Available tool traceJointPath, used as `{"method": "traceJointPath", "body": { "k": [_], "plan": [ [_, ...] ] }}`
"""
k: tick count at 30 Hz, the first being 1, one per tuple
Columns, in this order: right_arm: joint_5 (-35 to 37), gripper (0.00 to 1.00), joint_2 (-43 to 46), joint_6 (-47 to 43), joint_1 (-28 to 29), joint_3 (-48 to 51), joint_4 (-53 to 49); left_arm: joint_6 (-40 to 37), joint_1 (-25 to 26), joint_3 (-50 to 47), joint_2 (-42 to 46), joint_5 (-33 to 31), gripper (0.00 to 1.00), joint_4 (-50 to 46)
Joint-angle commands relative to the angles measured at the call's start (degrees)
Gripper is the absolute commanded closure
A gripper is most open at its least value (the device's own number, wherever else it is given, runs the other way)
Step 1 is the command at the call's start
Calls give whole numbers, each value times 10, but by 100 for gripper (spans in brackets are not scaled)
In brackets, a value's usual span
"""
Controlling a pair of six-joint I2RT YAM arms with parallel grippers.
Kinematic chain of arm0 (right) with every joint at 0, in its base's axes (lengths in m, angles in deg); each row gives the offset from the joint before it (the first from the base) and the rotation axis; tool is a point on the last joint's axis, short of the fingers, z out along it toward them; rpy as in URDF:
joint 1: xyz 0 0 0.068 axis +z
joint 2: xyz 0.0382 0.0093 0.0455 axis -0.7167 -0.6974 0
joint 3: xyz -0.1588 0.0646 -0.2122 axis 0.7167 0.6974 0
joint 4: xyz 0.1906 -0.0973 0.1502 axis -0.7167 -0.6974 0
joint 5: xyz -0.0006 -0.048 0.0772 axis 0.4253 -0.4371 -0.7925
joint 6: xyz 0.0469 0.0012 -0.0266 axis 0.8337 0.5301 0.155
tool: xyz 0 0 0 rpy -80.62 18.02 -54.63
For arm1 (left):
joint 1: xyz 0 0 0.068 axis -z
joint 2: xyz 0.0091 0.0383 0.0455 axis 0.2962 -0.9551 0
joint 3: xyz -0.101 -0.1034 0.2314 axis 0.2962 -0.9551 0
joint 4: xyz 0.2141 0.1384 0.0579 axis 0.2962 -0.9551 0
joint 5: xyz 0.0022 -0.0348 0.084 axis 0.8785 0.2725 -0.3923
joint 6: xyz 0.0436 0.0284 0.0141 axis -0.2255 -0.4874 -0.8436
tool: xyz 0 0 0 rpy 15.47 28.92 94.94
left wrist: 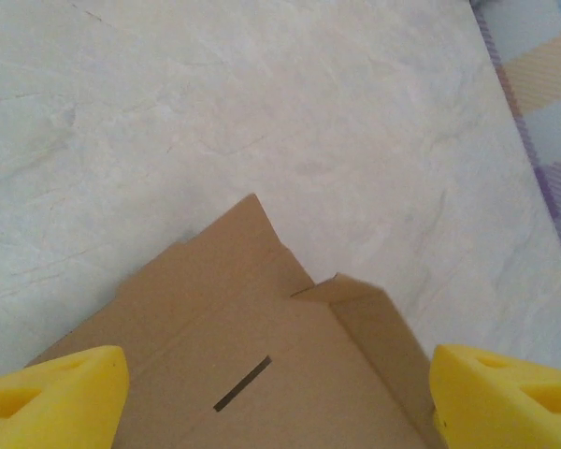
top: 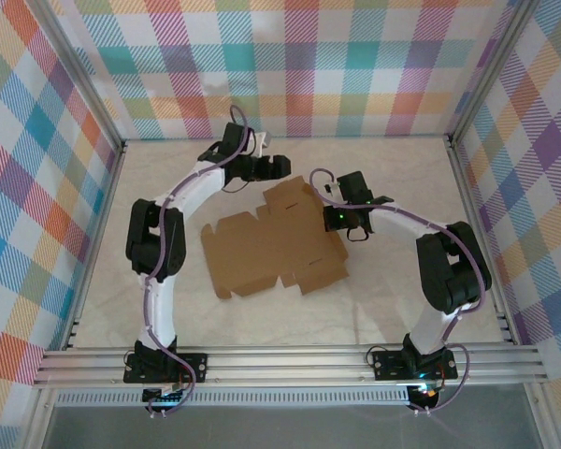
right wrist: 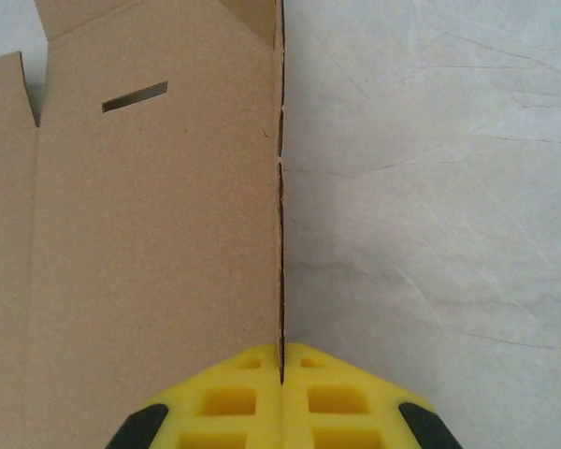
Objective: Fold the paper box
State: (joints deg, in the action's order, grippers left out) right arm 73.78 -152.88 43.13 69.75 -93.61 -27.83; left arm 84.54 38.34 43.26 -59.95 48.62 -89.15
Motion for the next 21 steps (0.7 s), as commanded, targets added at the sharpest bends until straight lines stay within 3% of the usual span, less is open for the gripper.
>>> {"method": "traceJointPath", "body": {
  "k": [1, 10, 21],
  "plan": [
    [36, 100, 7, -15, 9, -16, -8, 83, 22, 97, -40, -18, 20, -111],
    [123, 100, 1, -59, 49, -24, -17, 154, 68, 325, -157, -58, 31, -279],
    [164, 100, -13, -85, 80, -33, -12, 240, 76, 345, -210, -39, 32, -266]
  ]
}}
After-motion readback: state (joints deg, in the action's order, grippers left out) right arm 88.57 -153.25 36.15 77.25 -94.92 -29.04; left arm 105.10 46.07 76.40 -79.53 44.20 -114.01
